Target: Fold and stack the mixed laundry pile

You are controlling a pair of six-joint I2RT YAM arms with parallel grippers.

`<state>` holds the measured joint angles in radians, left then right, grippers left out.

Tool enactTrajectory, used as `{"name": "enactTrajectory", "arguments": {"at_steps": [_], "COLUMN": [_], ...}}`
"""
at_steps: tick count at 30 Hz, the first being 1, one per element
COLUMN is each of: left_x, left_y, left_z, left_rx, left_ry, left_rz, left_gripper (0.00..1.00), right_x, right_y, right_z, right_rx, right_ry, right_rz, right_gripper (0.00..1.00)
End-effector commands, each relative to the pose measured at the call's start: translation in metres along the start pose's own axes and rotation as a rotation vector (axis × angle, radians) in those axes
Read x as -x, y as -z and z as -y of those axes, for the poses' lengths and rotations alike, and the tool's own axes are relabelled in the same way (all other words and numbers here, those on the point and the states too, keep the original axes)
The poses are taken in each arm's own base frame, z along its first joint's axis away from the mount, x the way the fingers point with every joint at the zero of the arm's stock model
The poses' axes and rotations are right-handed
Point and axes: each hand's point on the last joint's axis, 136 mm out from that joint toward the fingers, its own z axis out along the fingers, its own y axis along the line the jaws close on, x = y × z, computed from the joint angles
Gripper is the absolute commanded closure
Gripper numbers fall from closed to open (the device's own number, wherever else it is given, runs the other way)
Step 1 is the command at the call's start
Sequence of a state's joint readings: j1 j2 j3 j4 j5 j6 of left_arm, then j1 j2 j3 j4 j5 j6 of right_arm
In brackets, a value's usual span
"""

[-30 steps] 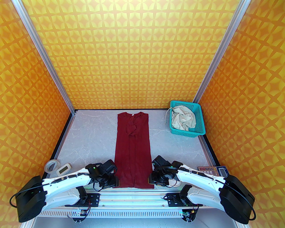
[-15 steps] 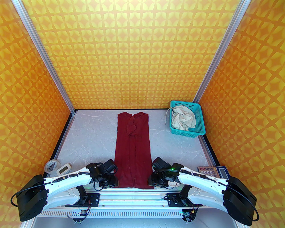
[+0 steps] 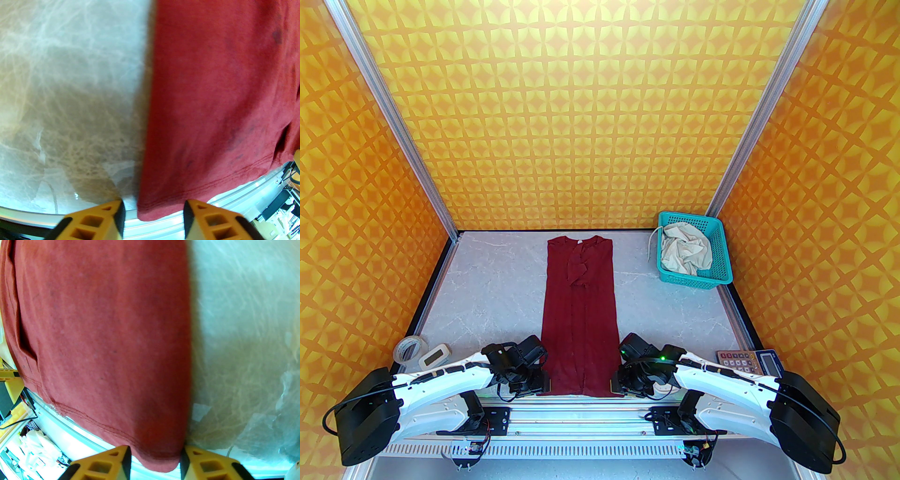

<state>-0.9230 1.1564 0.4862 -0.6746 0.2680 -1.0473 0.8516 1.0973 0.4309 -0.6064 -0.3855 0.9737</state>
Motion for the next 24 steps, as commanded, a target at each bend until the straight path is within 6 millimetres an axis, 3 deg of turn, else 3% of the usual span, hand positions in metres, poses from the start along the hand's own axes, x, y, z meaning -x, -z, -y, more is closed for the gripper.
{"name": "enactTrajectory", "arguments": {"at_steps": [1, 10, 24], "left_x": [0.015, 0.017, 0.014], "left_y": [-0.004, 0.000, 0.011], "left_z": [0.022, 0.027, 0.030], "left_rx": [-0.068, -0.082, -0.075], "left_ry": [-0.033, -0.043, -0.036], "left_rz": [0.051, 0.060, 0.055], "left_gripper": [0.63, 0.79, 0.72], "right_x": [0.001, 0.004, 0.003], "right_y": [-0.002, 0.001, 0.002], "right_z": [-0.003, -0.008, -0.009], "right_rx": [0.019, 0.030, 0.032], "right_ry": [-0.005, -0.002, 0.006], "right_rz": [0.010, 0.023, 0.020], "right_gripper": [0.68, 0.79, 0.82]}}
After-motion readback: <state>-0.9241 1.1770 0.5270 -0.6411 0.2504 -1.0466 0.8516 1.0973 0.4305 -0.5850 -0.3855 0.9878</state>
